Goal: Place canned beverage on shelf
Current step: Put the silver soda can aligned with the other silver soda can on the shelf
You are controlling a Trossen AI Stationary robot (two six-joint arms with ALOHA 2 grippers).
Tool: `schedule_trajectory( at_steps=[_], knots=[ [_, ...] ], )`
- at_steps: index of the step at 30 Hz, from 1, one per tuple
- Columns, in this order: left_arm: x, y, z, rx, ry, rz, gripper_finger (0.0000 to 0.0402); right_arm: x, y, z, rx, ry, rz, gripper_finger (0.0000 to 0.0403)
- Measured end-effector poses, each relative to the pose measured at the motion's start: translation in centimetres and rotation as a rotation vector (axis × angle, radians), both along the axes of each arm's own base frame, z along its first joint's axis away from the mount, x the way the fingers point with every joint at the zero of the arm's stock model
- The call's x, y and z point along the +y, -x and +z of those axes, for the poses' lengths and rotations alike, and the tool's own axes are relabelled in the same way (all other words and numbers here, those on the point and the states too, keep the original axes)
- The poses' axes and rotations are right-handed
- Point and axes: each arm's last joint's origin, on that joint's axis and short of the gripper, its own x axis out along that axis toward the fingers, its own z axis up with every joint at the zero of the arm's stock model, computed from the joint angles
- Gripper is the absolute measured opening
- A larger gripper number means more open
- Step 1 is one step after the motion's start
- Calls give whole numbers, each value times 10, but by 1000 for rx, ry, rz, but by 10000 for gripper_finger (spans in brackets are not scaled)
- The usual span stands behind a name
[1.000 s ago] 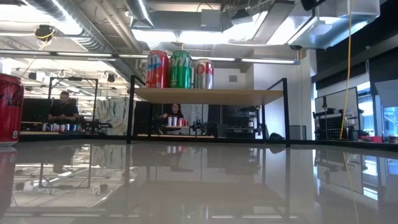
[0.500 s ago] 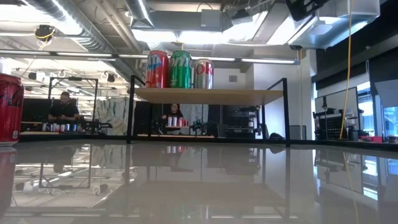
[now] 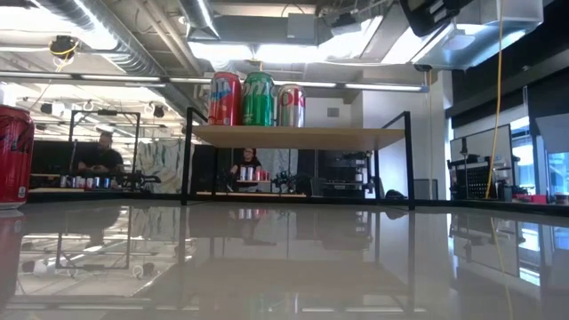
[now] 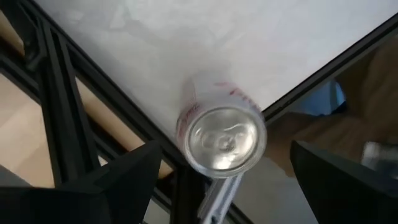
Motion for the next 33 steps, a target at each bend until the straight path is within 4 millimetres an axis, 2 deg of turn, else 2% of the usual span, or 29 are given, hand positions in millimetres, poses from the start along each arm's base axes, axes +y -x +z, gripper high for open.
schedule_trajectory(
  at_steps=[5, 13, 20, 27, 33],
  knots=[
    [-11, 0, -9, 0, 7, -20, 344, 0, 0, 0, 0, 0, 0, 140],
    [-16, -3, -18, -6, -29, -89, 344, 0, 0, 0, -2, 6, 3, 140],
    [-15, -2, -24, 2, -53, -100, 344, 0, 0, 0, -2, 6, 2, 140],
    [-17, -2, -45, 10, -17, -174, 344, 0, 0, 0, -1, 7, 2, 140],
    [-16, -2, -54, 2, -18, -198, 342, 0, 0, 0, -1, 9, 1, 140]
  ],
)
